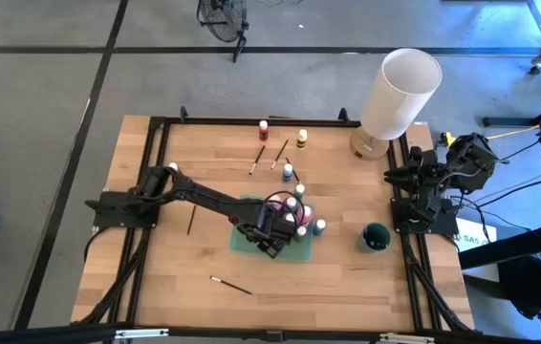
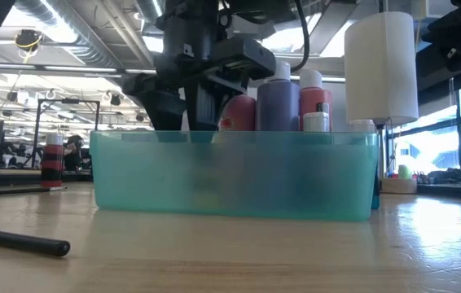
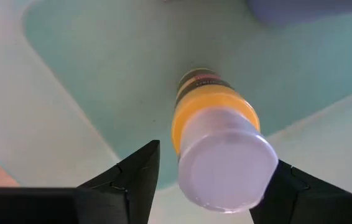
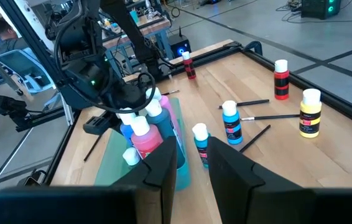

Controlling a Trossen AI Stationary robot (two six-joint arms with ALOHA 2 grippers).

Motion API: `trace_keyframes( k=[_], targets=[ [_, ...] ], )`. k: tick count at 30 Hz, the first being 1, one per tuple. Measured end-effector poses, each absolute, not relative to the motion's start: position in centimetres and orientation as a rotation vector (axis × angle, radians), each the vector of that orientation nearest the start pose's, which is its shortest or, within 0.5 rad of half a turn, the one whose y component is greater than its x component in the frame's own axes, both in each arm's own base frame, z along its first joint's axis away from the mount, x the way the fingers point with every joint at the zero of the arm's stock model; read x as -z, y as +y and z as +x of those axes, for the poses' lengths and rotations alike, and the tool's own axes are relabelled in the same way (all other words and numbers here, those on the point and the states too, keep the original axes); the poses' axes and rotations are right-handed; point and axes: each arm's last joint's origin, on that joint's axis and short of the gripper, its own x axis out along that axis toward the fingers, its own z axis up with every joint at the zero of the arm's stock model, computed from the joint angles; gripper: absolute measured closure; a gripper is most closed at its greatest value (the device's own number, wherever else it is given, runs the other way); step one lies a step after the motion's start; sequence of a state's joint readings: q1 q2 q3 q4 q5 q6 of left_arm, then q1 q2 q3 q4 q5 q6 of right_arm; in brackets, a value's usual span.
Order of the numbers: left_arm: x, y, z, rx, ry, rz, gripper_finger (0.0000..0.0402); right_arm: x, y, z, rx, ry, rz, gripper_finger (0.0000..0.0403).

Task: Pick & Place Paint Supplies
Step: Put the yellow paint bottle into the light green bin, then put the black eyeshadow brush into the green cup

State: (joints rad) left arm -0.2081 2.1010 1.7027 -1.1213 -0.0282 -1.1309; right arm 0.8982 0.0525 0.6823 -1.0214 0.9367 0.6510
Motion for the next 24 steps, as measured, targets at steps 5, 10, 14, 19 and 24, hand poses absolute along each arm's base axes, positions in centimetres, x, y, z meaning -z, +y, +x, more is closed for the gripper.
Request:
trace_keyframes(
  k=[5, 10, 14, 19, 24],
  targets=[
    [-19.6, -8.3, 39.9, -0.710, 1.387, -0.726, 0.0199, -27.8, -1.6, 1.7, 0.112, 0.213, 0.337, 0.0311],
    [-19.9, -8.4, 39.8, -0.703, 1.388, -0.743, 0.0197, -27.8, -1.6, 1.7, 0.113, 0.213, 0.337, 0.0311],
    [-20.5, -8.4, 39.7, -0.688, 1.382, -0.755, 0.0197, -27.8, -1.6, 1.7, 0.113, 0.213, 0.337, 0.0311],
    [-21.5, -8.3, 39.3, -0.676, 1.369, -0.764, 0.0197, -27.8, -1.7, 1.7, 0.113, 0.213, 0.337, 0.0311],
    [-23.5, -8.3, 39.0, -0.649, 1.384, -0.769, 0.0196, -27.8, -1.6, 1.7, 0.113, 0.213, 0.337, 0.0311]
  ],
)
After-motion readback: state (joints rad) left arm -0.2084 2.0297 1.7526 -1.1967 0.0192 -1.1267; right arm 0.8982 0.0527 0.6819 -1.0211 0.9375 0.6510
